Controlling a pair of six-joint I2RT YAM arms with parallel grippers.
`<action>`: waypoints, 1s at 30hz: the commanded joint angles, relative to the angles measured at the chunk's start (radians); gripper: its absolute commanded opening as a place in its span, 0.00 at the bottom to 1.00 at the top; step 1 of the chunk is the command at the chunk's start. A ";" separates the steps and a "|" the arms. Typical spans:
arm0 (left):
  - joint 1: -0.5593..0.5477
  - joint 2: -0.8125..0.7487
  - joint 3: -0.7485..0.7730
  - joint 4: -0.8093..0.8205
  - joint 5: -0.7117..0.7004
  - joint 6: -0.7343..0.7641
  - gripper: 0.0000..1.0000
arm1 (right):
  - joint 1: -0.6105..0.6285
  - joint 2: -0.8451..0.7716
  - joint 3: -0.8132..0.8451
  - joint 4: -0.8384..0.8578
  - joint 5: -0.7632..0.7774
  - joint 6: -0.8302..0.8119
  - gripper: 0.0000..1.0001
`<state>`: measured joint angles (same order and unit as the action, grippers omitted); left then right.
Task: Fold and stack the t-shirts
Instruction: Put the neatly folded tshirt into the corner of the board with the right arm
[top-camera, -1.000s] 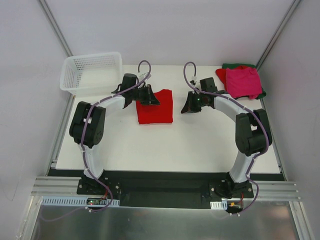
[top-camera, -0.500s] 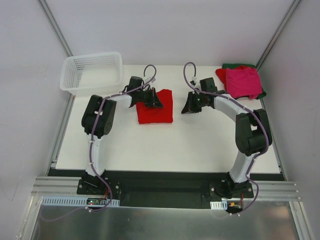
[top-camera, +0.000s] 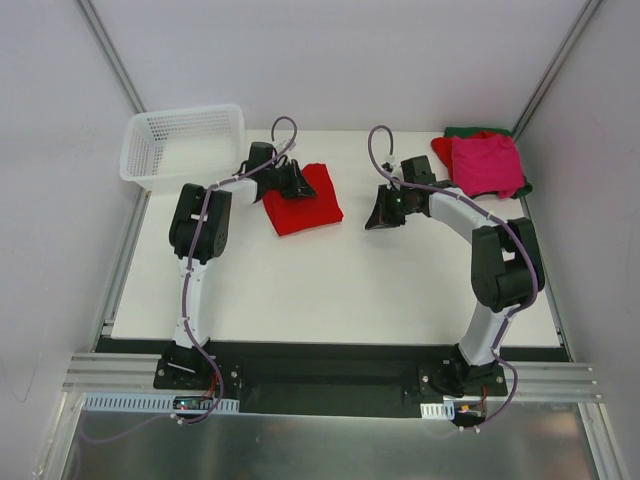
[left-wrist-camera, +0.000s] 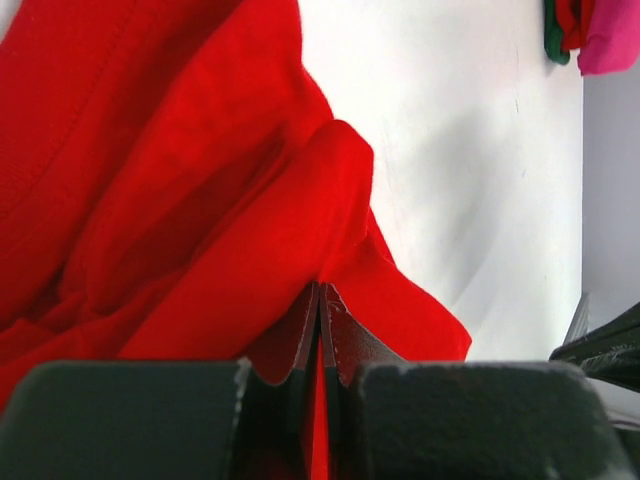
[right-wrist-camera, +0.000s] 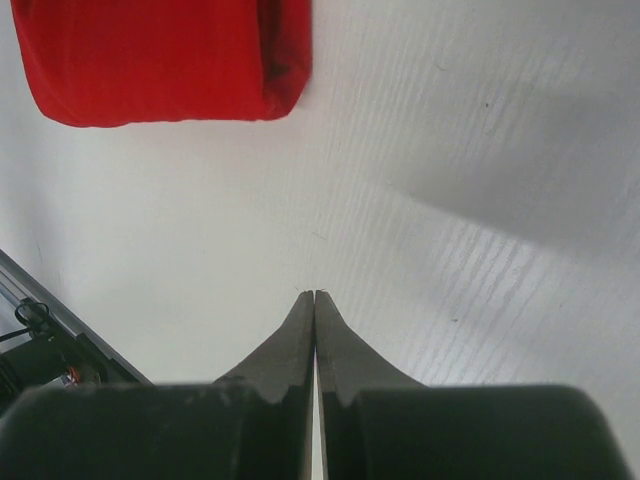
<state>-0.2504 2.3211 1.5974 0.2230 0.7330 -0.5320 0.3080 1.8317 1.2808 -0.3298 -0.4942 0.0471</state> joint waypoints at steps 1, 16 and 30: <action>0.016 0.027 0.029 -0.022 -0.023 -0.019 0.00 | -0.006 -0.018 0.037 -0.011 0.003 -0.012 0.01; -0.056 -0.107 -0.209 -0.114 -0.046 -0.010 0.00 | -0.004 -0.061 0.028 -0.005 -0.006 0.013 0.01; -0.308 -0.319 -0.562 -0.103 -0.115 -0.020 0.00 | -0.006 -0.140 -0.047 0.011 -0.004 0.020 0.01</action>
<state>-0.4652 2.0422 1.1526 0.2222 0.6704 -0.5648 0.3073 1.7580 1.2564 -0.3298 -0.4938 0.0593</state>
